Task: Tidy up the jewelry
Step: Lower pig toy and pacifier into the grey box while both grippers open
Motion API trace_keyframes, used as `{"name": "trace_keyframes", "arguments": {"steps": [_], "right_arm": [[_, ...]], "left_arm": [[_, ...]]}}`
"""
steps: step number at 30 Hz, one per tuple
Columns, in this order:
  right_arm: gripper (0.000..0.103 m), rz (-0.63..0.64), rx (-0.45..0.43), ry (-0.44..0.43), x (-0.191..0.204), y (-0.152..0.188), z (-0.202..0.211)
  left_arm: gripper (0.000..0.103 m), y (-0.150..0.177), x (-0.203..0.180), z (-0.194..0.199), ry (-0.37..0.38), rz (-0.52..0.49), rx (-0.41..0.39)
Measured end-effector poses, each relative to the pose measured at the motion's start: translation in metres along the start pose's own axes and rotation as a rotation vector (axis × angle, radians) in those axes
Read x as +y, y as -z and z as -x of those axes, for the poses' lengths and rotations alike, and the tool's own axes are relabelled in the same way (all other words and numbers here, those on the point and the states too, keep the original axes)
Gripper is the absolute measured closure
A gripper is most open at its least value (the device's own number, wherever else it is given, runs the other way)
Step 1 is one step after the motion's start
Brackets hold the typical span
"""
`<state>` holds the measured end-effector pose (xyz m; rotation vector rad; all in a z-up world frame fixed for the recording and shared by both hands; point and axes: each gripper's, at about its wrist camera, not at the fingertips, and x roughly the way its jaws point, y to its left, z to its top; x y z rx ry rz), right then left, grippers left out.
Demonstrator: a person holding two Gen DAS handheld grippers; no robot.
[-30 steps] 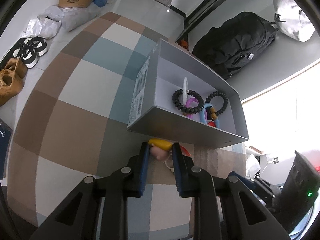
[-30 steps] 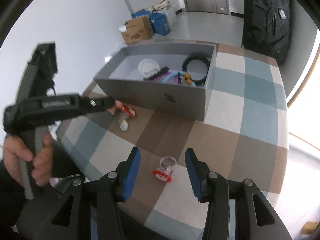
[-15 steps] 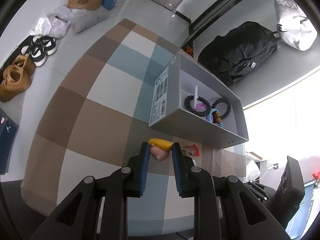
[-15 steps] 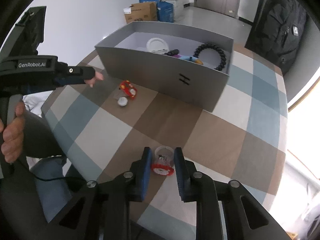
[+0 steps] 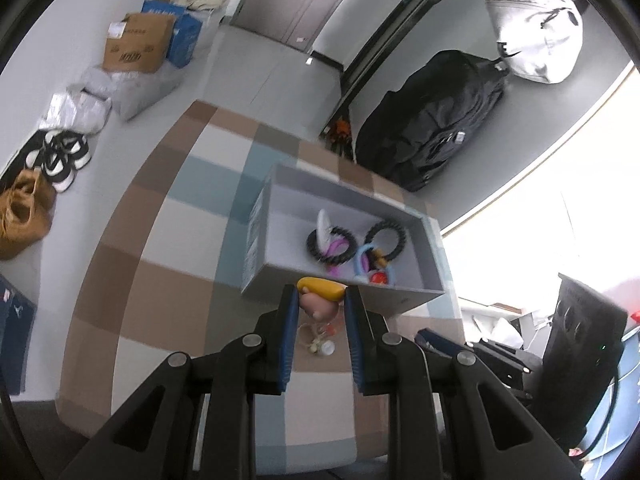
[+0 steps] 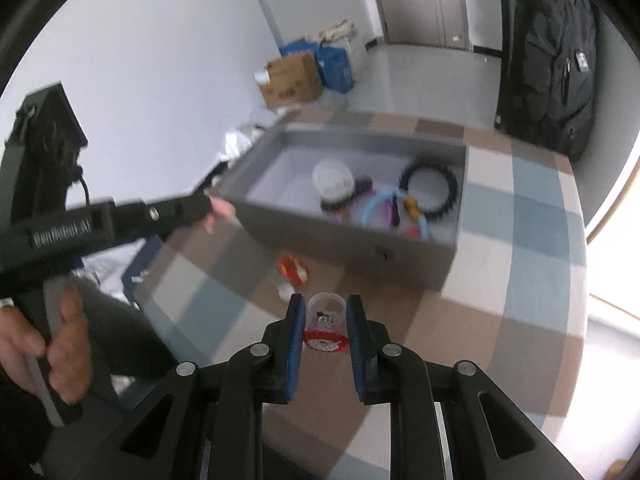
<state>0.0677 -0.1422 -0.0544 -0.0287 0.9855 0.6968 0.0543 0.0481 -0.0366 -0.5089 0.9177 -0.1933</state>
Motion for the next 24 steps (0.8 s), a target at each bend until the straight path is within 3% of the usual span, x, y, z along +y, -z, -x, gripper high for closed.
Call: {"name": "trace_keyframes", "arguments": {"steps": [13, 24], "right_arm": [[0.083, -0.097, -0.105, -0.07, -0.02, -0.041, 0.006], [0.083, -0.174, -0.122, -0.092, -0.04, -0.064, 0.0]], "left_arm": [[0.085, -0.028, -0.016, -0.013, 0.023, -0.015, -0.024], [0.085, -0.041, -0.032, -0.032, 0.005, -0.058, 0.001]]}}
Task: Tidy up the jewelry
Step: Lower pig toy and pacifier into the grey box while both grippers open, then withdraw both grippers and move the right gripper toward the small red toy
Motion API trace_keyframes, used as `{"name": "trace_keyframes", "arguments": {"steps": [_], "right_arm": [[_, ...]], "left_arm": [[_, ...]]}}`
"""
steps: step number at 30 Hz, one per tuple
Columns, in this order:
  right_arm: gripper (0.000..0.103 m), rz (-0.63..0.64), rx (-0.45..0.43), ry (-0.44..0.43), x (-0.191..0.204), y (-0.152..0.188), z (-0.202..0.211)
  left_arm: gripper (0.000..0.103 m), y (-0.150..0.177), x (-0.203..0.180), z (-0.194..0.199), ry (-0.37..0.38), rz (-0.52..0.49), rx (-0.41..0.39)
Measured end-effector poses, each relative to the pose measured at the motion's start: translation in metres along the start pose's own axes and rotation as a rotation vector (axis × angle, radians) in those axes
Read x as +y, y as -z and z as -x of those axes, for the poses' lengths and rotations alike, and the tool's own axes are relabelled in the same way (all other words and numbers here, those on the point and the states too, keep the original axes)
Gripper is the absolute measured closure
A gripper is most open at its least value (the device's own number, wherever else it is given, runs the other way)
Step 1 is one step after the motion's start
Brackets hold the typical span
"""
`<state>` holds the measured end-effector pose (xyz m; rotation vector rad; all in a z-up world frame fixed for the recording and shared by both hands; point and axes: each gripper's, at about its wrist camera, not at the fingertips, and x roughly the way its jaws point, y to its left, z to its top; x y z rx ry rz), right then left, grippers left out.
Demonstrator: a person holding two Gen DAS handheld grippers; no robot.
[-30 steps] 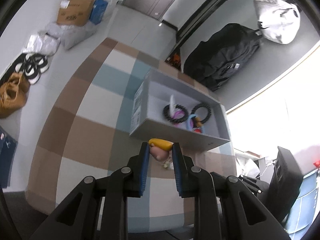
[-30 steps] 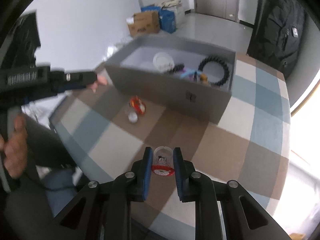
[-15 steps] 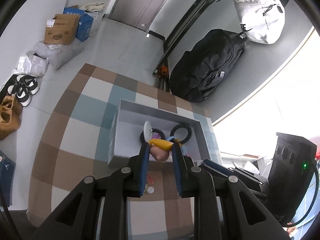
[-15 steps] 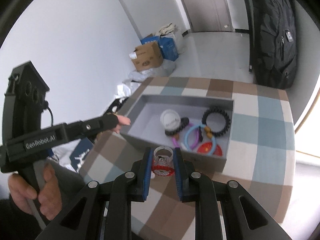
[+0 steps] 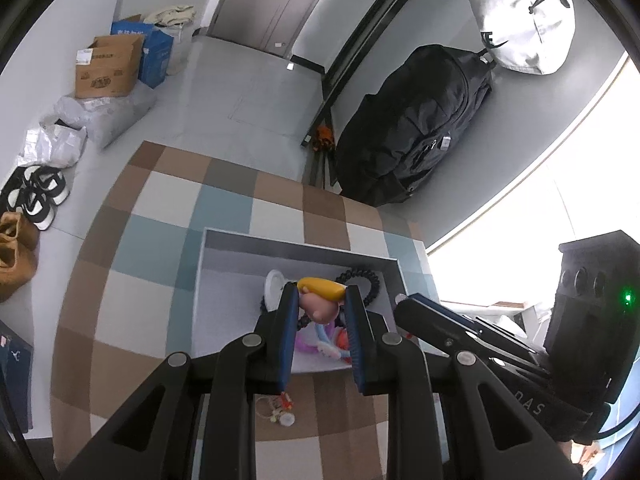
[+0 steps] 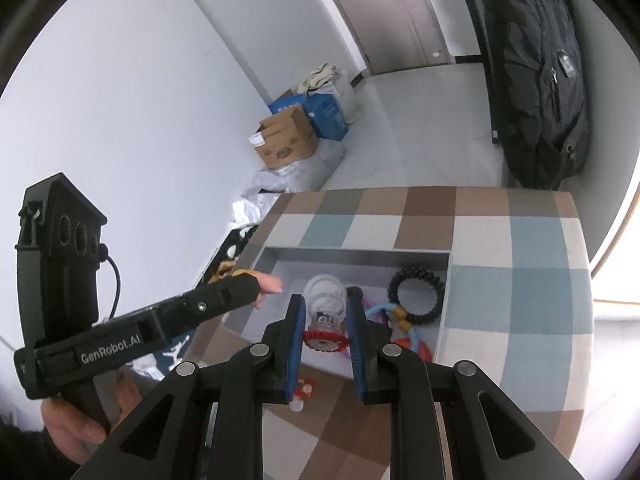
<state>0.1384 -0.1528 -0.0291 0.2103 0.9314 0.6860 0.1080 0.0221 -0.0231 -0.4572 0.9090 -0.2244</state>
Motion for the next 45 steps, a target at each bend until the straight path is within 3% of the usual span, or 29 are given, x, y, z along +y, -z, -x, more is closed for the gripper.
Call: {"name": "trace_keyframes", "arguments": {"steps": [8, 22, 24, 25, 26, 30, 36, 45], "right_arm": [[0.083, -0.03, 0.001, -0.015, -0.008, -0.006, -0.006], [0.08, -0.076, -0.009, 0.031, -0.023, -0.008, -0.01], [0.063, -0.073, -0.034, 0.066, -0.023, -0.007, -0.005], [0.061, -0.072, -0.041, 0.063, -0.023, -0.007, -0.002], [0.061, -0.068, -0.052, 0.06, -0.022, -0.007, 0.001], [0.033, -0.053, -0.097, 0.079, -0.021, -0.007, 0.016], [0.02, -0.049, -0.115, 0.098, -0.019, -0.004, 0.027], [0.007, 0.007, -0.113, 0.115, -0.007, 0.006, 0.032]], "left_arm": [[0.085, -0.006, 0.006, -0.017, 0.013, 0.05, 0.045], [0.083, -0.011, 0.012, -0.035, 0.036, 0.114, 0.097], [0.076, -0.012, 0.014, -0.043, 0.044, 0.12, 0.147], [0.067, -0.012, 0.015, -0.046, 0.043, 0.126, 0.168], [0.064, -0.011, 0.014, -0.046, 0.043, 0.126, 0.173], [0.051, -0.008, 0.005, -0.038, -0.002, 0.07, 0.138], [0.045, -0.003, 0.001, -0.024, -0.057, 0.029, 0.091], [0.04, 0.006, -0.002, -0.01, -0.161, -0.054, 0.04]]}}
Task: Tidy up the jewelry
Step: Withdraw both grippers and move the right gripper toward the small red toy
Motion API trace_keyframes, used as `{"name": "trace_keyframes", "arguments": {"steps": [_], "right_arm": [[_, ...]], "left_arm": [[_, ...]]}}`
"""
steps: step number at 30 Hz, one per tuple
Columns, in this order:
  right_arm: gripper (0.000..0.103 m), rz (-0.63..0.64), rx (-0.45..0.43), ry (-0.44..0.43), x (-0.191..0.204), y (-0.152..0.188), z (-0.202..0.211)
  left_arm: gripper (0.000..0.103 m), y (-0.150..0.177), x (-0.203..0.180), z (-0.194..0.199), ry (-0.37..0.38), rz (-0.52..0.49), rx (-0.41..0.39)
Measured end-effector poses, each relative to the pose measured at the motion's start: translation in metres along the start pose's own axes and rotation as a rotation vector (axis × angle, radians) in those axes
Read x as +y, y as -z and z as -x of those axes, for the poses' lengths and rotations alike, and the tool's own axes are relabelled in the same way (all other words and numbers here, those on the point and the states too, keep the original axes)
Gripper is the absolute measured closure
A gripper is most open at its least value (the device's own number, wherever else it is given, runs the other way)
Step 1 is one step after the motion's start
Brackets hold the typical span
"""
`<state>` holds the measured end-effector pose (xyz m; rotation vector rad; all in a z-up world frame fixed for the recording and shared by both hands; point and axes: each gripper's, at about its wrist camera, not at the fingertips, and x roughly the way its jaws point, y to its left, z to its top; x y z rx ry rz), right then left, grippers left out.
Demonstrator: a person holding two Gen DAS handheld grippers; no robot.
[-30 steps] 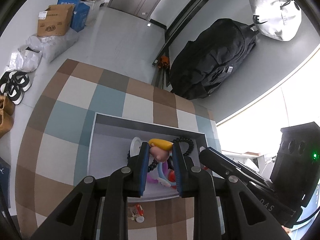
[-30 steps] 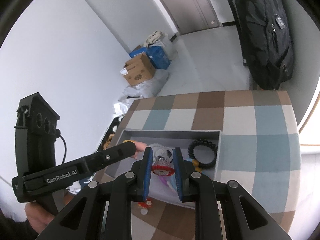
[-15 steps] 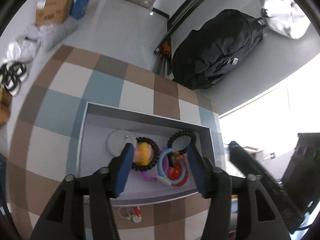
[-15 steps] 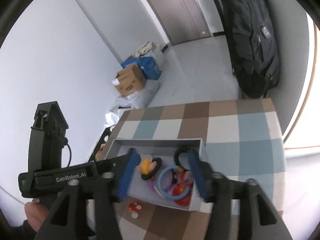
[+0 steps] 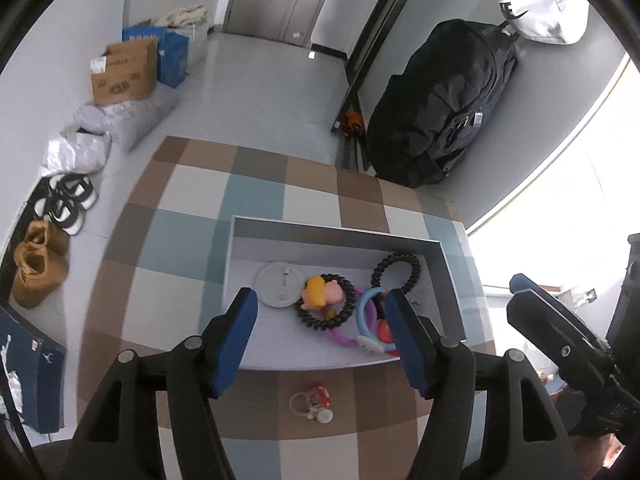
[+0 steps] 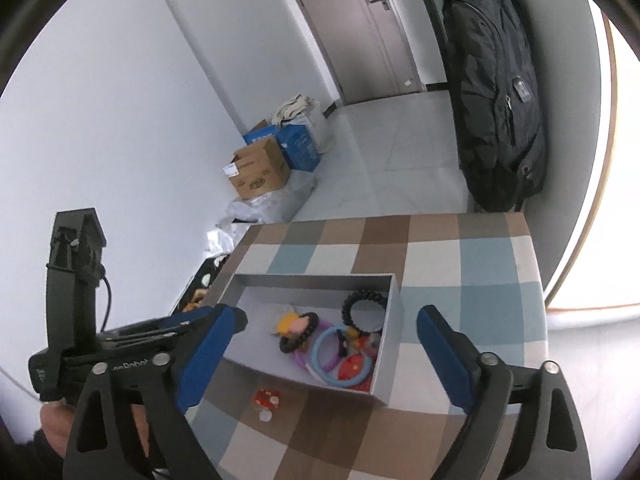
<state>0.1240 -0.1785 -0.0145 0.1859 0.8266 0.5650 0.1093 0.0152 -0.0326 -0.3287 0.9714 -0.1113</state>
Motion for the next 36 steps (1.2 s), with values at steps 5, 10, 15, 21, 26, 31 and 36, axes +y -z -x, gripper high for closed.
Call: {"name": "trace_keyframes", "arguments": {"steps": [5, 10, 15, 21, 26, 31, 36], "right_arm": [[0.003, 0.04, 0.021, 0.0, 0.009, 0.011, -0.001], [0.002, 0.092, 0.045, 0.008, 0.023, 0.025, -0.002], [0.002, 0.123, 0.076, -0.001, 0.032, 0.036, -0.004], [0.002, 0.144, 0.135, -0.029, 0.045, 0.05, -0.016], [0.002, 0.15, 0.201, -0.046, 0.054, 0.06, -0.037], [0.007, 0.131, 0.252, -0.043, 0.055, 0.065, -0.056], [0.028, 0.126, 0.302, -0.03, 0.057, 0.069, -0.075]], "left_arm": [[0.031, 0.008, 0.007, 0.011, -0.014, 0.004, -0.038], [0.03, 0.017, 0.015, 0.02, -0.023, 0.012, -0.049], [0.029, 0.026, 0.028, 0.025, -0.033, 0.037, -0.039], [0.028, 0.036, 0.045, 0.027, -0.047, 0.08, -0.009], [0.028, 0.038, 0.055, 0.031, -0.054, 0.104, -0.013], [0.028, 0.041, 0.068, 0.032, -0.062, 0.137, -0.004], [0.028, 0.044, 0.08, 0.028, -0.046, 0.166, 0.022]]}}
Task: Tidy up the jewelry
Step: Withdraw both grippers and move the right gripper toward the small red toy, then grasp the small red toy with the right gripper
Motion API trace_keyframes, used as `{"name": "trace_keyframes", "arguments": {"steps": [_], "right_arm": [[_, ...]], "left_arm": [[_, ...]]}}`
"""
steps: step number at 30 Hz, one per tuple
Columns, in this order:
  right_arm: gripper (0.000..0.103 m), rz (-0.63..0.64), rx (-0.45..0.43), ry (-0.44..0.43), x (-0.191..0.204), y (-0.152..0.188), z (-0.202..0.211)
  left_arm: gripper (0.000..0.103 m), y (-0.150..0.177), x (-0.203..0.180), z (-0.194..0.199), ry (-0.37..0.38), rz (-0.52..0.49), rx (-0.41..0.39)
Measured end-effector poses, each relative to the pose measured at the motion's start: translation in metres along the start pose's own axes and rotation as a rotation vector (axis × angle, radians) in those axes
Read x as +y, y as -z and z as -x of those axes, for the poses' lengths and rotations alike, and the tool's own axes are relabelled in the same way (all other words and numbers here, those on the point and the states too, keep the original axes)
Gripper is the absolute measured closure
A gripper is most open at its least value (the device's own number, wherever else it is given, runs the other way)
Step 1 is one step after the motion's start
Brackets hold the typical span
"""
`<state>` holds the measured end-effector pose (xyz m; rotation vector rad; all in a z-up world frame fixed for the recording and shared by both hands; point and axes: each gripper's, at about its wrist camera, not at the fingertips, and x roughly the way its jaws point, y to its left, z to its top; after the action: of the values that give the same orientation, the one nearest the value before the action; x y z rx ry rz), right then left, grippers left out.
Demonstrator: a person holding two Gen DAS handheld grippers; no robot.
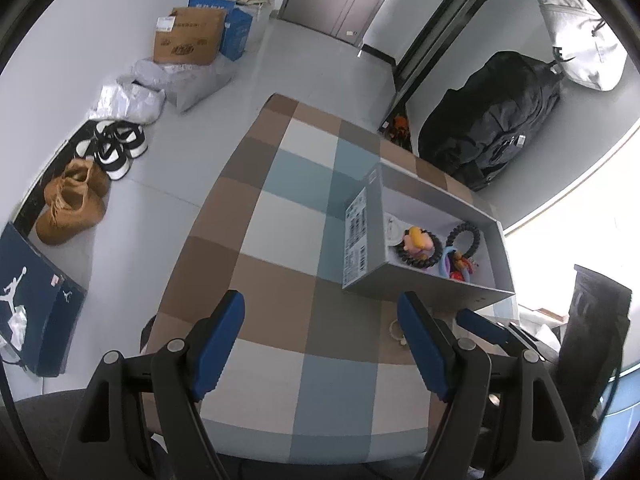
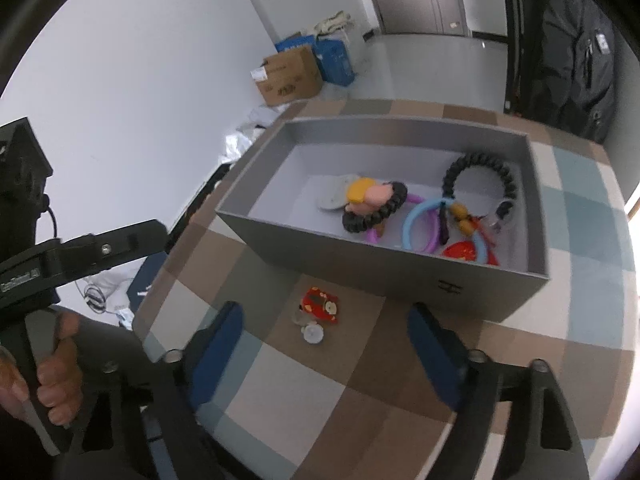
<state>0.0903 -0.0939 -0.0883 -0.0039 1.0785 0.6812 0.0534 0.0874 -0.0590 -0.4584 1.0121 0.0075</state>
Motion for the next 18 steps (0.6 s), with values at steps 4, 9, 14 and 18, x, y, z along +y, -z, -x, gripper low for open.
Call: {"name": "trace_keyframes", "arguments": {"steps": [4, 9, 14, 18], "right_arm": [[0.041, 0.01, 0.027, 0.002, 0.004, -0.002, -0.012], [0.061, 0.01, 0.038, 0.026, 0.007, -0.005, -0.02], [0.082, 0.024, 0.049, 0.025, 0.01, -0.006, -0.024], [0.082, 0.032, 0.025, 0.022, 0.011, -0.008, -0.018]], "left_arm": [[0.028, 0.002, 0.004, -0.004, -0.003, -0.001, 0.027], [0.028, 0.003, 0.004, -0.005, -0.002, -0.012, 0.044], [0.028, 0.004, 0.004, -0.007, 0.002, -0.012, 0.058], [0.028, 0.005, 0.004, -0.01, -0.002, -0.014, 0.066]]}}
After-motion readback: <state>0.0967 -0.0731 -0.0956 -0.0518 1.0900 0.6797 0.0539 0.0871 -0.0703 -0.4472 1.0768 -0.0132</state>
